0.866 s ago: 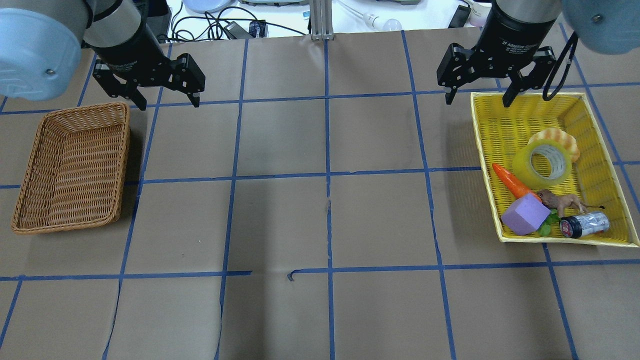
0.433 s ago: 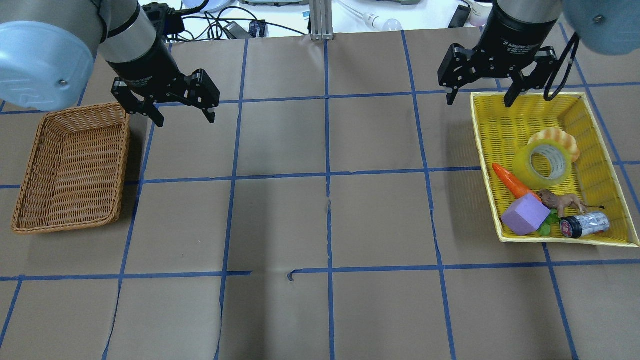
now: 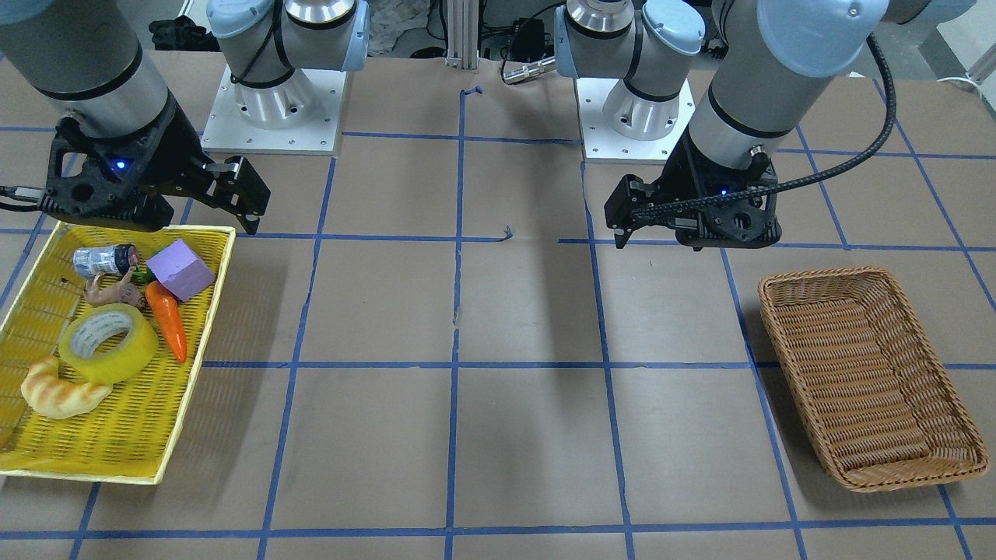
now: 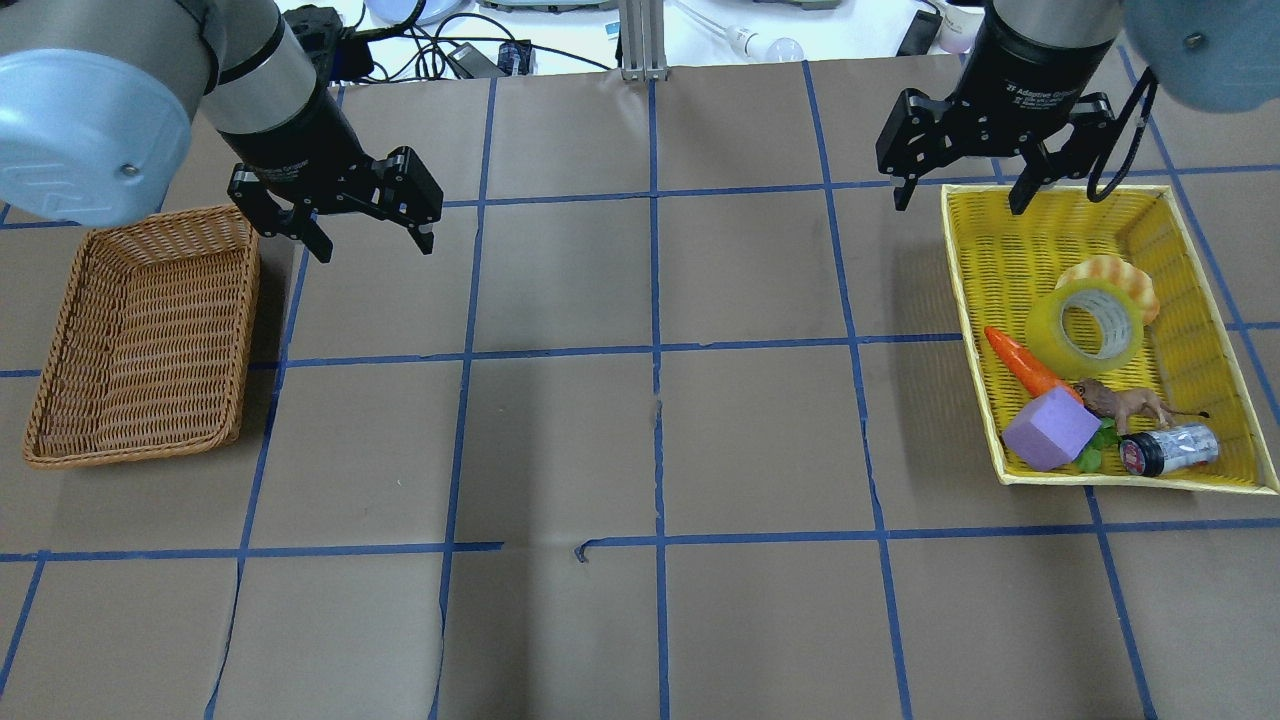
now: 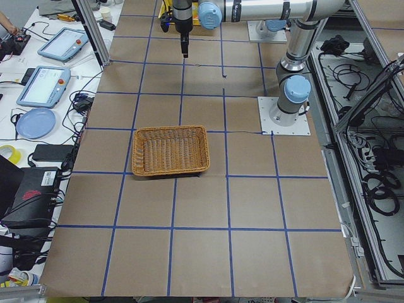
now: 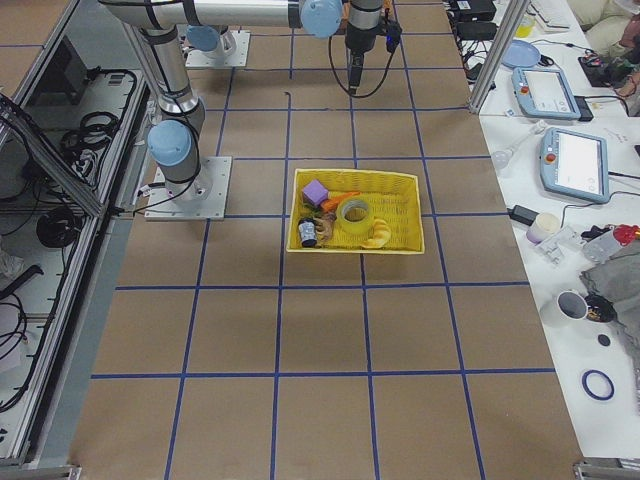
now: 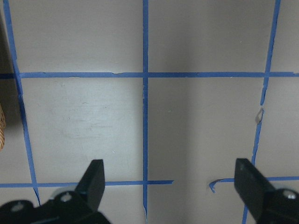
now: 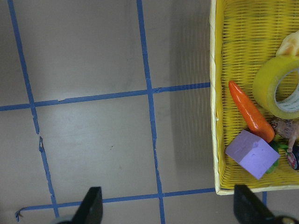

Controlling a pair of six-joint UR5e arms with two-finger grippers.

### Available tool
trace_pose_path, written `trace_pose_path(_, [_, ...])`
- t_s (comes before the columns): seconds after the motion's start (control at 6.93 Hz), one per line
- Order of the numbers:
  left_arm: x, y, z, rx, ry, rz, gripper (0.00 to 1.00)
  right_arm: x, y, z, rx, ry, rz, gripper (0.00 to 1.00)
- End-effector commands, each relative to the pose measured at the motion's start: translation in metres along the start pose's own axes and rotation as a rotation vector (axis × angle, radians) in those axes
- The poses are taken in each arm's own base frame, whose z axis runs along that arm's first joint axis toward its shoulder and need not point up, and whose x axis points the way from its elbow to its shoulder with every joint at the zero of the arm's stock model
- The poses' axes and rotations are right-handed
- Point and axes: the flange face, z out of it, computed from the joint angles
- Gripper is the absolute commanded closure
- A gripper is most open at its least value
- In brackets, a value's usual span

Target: Transfer tape with both arms

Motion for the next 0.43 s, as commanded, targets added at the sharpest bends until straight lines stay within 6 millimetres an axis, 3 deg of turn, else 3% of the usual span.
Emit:
trace_pose_path(0.0, [-0.0006,-0.0004,0.0,0.002,-0.002,0.001,0.0,0.0002,-0.0001,0.0002,0.001,0.002,-0.001,0.0])
trace_pose_path(0.29, [-0.0016,-0.0003,0.0009,-0.001,-0.003,0.0,0.0,-0.0002,-0.0007,-0.0004,0.007,-0.001,-0.001,0.0])
